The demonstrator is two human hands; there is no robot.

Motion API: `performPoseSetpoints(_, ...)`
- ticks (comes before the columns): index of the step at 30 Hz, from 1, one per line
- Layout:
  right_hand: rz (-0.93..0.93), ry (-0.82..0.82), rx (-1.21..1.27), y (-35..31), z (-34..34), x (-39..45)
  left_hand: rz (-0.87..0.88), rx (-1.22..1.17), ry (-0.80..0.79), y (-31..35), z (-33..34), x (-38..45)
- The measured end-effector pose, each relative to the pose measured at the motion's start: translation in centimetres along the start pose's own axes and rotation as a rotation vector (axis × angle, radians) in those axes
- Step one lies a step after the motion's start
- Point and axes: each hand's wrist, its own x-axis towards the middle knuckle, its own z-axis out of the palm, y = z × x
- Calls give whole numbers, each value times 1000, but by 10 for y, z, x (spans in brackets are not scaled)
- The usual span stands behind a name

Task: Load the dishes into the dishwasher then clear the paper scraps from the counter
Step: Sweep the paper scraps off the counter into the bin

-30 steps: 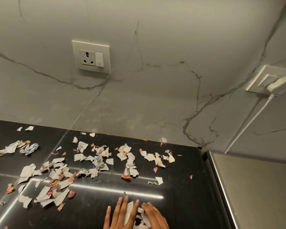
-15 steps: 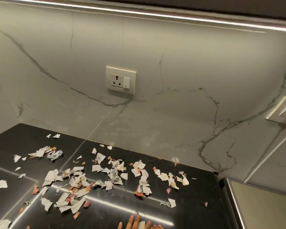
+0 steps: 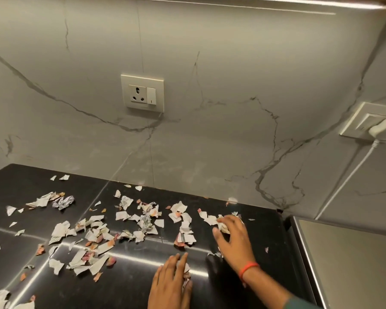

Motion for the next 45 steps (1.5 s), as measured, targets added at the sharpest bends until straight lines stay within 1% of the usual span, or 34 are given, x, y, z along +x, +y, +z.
performPoseSetpoints(1,10,0,-55,7,-4,13,19,57,-18,-6,9,1)
performPoseSetpoints(2,34,-15,-132,14,-7,27,10,8,36,-11,12,7)
performPoseSetpoints(3,63,-22,-201,21,-10,39,-28,-3,37,-12,15,8)
performPoseSetpoints(4,95,-41,-261,29,-12,50,-65,-24,-29,-16,8,9)
performPoseSetpoints(5,136,-71,-306,36,-13,59,-24,9,2,-14,15,8)
performPoseSetpoints(6,184,-99,-339,42,-13,65,-27,17,-34,-14,12,10)
performPoseSetpoints(7,223,-127,-352,50,-11,71,-14,12,-31,-12,16,11)
performPoseSetpoints(8,251,-160,-348,55,-10,73,-44,-11,-93,-12,9,11)
performPoseSetpoints(9,260,-204,-341,58,-7,75,-28,-1,-73,-11,15,10)
performPoseSetpoints(10,242,-247,-342,59,-2,73,-60,-11,-100,-12,10,10)
performPoseSetpoints(11,195,-283,-361,55,3,69,-43,26,-59,-9,14,9)
performPoseSetpoints(12,126,-315,-386,50,11,61,-57,32,-75,-9,8,9)
performPoseSetpoints(13,47,-338,-399,43,20,48,-35,45,-14,-8,12,7)
performPoseSetpoints(14,-31,-369,-400,37,29,32,-51,43,1,-9,9,8)
performPoseSetpoints(17,-224,-509,-263,11,44,-21,-4,68,106,-3,14,7)
performPoseSetpoints(20,-317,-680,-125,-8,37,-45,25,10,182,-2,18,8)
performPoseSetpoints(21,-324,-684,-116,-10,33,-40,16,19,199,-1,19,8)
performPoseSetpoints(22,-305,-643,-117,-10,30,-31,-2,36,199,-1,19,9)
performPoseSetpoints(24,-194,-489,-138,1,27,3,-17,79,213,-1,18,11)
performPoseSetpoints(26,-99,-337,-220,18,23,50,32,109,283,-2,17,13)
performPoseSetpoints(28,-58,-262,-348,32,14,98,43,114,309,0,17,15)
performPoseSetpoints(31,-64,-308,-538,40,8,134,22,107,271,-1,19,15)
performPoseSetpoints(33,-72,-376,-536,39,20,126,25,96,232,-1,17,16)
performPoseSetpoints(34,-52,-403,-521,37,28,116,31,110,251,-3,19,16)
performPoseSetpoints(36,-50,-400,-492,32,44,91,34,141,269,-5,19,15)
performPoseSetpoints(39,-89,-429,-381,19,57,43,47,100,240,-6,20,14)
performPoseSetpoints(42,-238,-550,-215,0,54,-11,37,74,247,-5,22,13)
performPoseSetpoints(44,-325,-632,-143,-11,46,-25,30,68,232,-5,22,15)
performPoseSetpoints(45,-317,-640,-93,-14,42,-21,35,80,242,-6,24,15)
